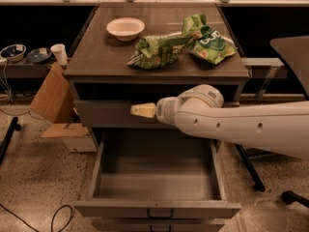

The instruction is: Close top drawer

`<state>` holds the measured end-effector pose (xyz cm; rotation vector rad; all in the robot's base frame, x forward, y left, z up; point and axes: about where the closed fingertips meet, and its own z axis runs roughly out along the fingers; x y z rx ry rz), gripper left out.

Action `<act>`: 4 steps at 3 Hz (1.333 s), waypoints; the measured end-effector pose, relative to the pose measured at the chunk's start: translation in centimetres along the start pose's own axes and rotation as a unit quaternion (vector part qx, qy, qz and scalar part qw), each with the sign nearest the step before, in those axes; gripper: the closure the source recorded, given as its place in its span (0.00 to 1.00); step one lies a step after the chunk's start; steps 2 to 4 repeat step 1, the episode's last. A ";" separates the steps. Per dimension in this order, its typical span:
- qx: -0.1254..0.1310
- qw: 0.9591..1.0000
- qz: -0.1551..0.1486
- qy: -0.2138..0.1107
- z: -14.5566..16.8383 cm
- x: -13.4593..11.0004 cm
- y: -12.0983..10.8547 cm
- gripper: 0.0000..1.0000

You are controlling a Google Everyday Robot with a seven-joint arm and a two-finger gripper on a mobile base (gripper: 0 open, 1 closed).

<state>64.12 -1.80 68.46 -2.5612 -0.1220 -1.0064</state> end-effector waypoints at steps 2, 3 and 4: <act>0.000 1.000 0.000 0.000 0.0 0.0 0.0 0.00; 0.000 1.000 0.000 0.000 0.0 0.0 0.0 0.00; 0.000 1.000 0.000 0.000 0.0 0.0 0.0 0.00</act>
Offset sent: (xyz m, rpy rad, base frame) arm 0.0000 0.0000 0.0000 0.0000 0.0000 0.0000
